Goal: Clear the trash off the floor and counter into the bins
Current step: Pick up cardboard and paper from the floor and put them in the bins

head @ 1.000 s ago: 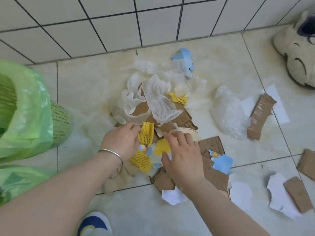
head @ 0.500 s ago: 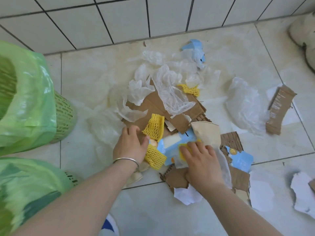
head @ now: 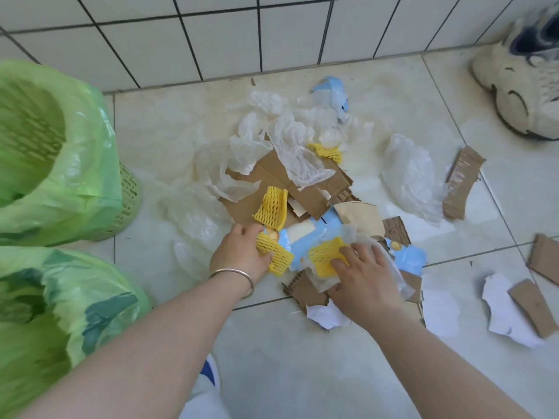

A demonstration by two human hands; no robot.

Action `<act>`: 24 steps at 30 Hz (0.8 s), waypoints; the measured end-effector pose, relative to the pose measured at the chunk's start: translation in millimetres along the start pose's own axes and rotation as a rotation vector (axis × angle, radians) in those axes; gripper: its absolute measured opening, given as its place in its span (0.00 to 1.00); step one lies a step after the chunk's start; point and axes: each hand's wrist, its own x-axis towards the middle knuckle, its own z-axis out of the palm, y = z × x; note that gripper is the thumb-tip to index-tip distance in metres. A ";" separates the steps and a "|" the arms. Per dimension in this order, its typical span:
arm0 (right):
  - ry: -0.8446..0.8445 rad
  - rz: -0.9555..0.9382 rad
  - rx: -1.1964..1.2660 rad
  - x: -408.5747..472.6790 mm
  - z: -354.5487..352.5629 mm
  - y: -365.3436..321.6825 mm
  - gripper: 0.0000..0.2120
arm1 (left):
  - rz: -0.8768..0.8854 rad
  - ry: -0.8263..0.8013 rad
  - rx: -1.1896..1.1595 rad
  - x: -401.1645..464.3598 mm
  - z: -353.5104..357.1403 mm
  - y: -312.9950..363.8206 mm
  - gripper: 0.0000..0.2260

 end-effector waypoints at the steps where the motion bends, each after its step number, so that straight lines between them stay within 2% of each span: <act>1: 0.001 0.006 0.004 -3.4 -1.4 0.6 0.17 | 0.015 -0.012 0.013 -2.4 2.4 0.7 0.22; 7: 0.001 0.022 0.045 -10.9 -16.9 10.5 0.22 | 0.008 -0.038 0.015 0.3 0.6 11.4 0.24; 10: -0.005 -0.037 0.033 0.2 -25.3 8.5 0.22 | 0.056 -0.167 -0.007 -0.7 3.1 19.0 0.24; 13: -0.010 -0.077 0.131 19.0 -37.2 -7.8 0.22 | 0.134 -0.307 -0.045 -8.4 12.7 21.2 0.24; 16: -0.137 -0.167 0.217 32.6 -26.8 -24.0 0.24 | 0.170 -0.396 -0.074 -12.6 17.9 12.6 0.23; 18: -0.188 -0.166 0.167 34.6 -17.3 -29.2 0.23 | 0.171 -0.452 -0.065 -14.9 19.8 7.4 0.22; 21: -0.264 -0.137 0.020 25.9 -9.0 -21.0 0.21 | 0.068 -0.534 -0.070 -17.2 21.5 3.0 0.18; 24: -0.266 -0.083 -0.054 12.1 -8.6 0.4 0.18 | -0.021 -0.456 -0.056 -17.9 16.9 -1.5 0.13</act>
